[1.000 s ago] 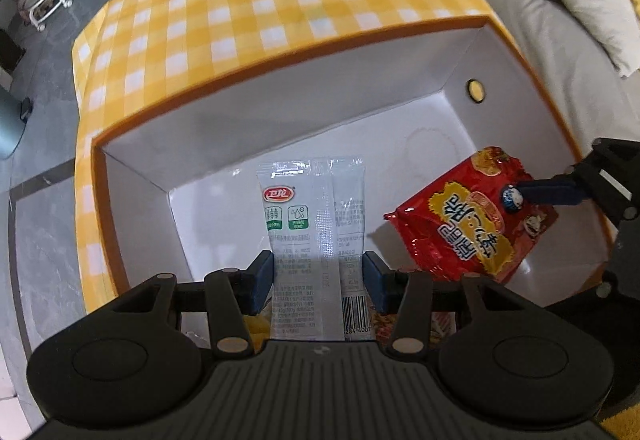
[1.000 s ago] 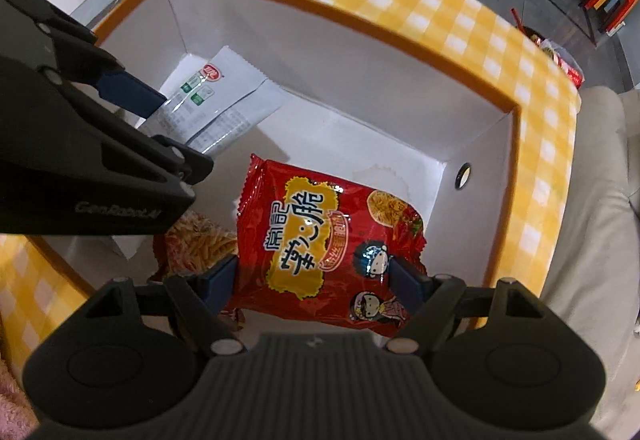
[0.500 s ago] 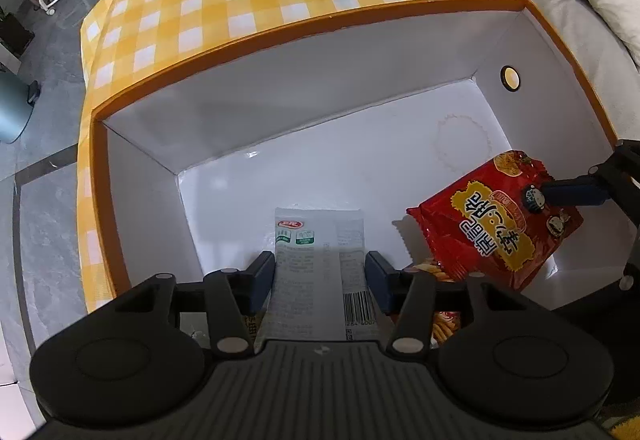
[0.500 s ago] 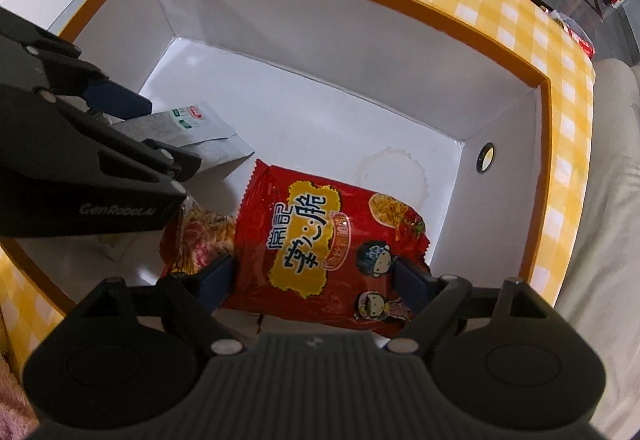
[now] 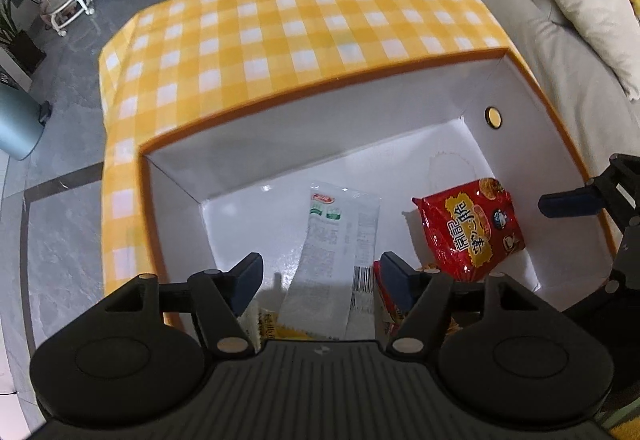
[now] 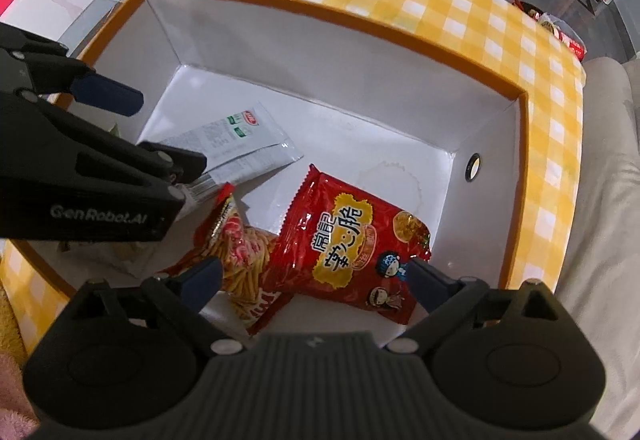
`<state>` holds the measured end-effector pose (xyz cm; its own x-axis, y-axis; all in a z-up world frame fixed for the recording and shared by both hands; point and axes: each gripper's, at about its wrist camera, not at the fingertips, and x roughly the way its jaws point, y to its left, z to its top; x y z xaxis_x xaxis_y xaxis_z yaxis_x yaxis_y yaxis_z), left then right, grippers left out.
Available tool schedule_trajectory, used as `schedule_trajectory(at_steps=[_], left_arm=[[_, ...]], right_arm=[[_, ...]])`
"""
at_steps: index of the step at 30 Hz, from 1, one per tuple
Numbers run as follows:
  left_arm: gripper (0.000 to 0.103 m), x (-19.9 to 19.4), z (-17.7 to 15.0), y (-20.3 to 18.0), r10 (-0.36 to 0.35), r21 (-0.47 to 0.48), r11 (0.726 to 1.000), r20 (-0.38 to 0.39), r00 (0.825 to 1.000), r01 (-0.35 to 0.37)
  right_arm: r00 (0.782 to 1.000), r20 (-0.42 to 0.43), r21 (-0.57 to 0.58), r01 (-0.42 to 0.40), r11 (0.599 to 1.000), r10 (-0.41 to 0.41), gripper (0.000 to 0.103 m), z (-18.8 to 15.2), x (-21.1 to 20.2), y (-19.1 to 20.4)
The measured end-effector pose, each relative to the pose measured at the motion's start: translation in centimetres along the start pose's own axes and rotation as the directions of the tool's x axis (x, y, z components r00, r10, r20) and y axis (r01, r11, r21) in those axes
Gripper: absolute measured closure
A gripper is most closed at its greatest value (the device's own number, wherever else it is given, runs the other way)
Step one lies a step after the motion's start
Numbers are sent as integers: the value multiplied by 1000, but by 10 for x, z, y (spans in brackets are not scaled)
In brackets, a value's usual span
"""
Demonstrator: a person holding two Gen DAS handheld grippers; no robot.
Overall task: Organize snacks
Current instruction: 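Lower both packets into the box and open both grippers, then move both tools back toward the remaining snacks on the table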
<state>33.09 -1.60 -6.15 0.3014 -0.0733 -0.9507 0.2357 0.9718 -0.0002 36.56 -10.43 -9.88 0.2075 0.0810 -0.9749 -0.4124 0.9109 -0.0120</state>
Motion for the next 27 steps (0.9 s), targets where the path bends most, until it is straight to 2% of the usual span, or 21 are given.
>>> schedule_trajectory(at_steps=[10,16,27], left_arm=[[23,-47,-10,-4,21,26,999,96,995,-23],[23,-78,-27,-15,40,61,997,160,986,-50],[23,-130,-72,-31,56,48,996,301,952,-73]], right_arm=[[998,58,-8,24,1000,-24,7,-8,-31,8],[995,93,-6,48,999,-47,7,-21,-53,17],[975,195,28,102,994,-106,7,-60,-99,40]])
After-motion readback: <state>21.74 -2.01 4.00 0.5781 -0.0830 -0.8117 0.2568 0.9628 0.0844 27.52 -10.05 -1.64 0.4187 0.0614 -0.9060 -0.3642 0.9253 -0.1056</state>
